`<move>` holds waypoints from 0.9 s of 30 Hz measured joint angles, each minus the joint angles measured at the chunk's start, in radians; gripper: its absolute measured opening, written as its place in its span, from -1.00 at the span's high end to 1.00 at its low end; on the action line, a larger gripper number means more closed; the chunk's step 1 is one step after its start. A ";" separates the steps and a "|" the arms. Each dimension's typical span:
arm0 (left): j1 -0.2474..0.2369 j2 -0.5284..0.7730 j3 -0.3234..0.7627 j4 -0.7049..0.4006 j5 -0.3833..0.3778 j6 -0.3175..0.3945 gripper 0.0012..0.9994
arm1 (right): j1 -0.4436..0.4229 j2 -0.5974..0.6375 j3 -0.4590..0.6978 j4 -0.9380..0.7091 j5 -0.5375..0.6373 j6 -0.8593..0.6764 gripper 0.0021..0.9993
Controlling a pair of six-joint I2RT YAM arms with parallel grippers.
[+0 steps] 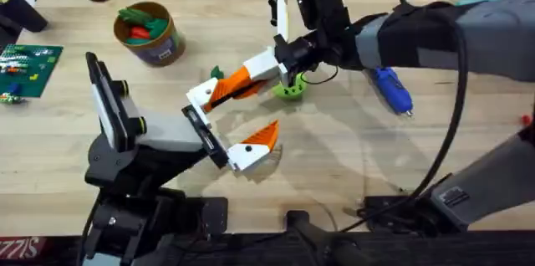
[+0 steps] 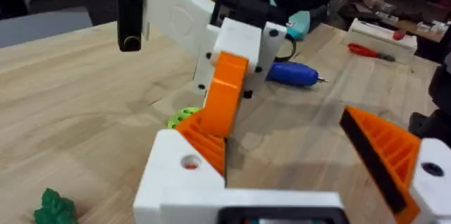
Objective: Pick up the gripper from the table and insert it into the empty holder that is missing its gripper. Then pick up a screw, insert it into the mounting hole, and use the screwdriver to tighten it. Finally, clean up the table by picking up the vegetable and placing it into the bucket.
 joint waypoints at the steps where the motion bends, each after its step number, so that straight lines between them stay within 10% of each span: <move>1: 0.000 0.000 0.000 0.000 0.000 -0.002 -0.97 | 0.000 0.000 0.000 0.000 0.000 0.001 0.97; 19: 0.000 0.000 0.000 0.000 0.000 -0.006 -0.97 | 0.002 0.000 0.000 0.000 0.004 0.005 0.92; 25: -0.011 0.000 0.001 -0.004 0.050 0.004 -0.97 | 0.048 0.014 -0.001 -0.005 0.067 0.004 -0.80; 27: -0.018 0.000 0.001 -0.005 0.071 0.006 -0.97 | 0.059 0.016 -0.001 -0.005 0.079 0.003 -0.97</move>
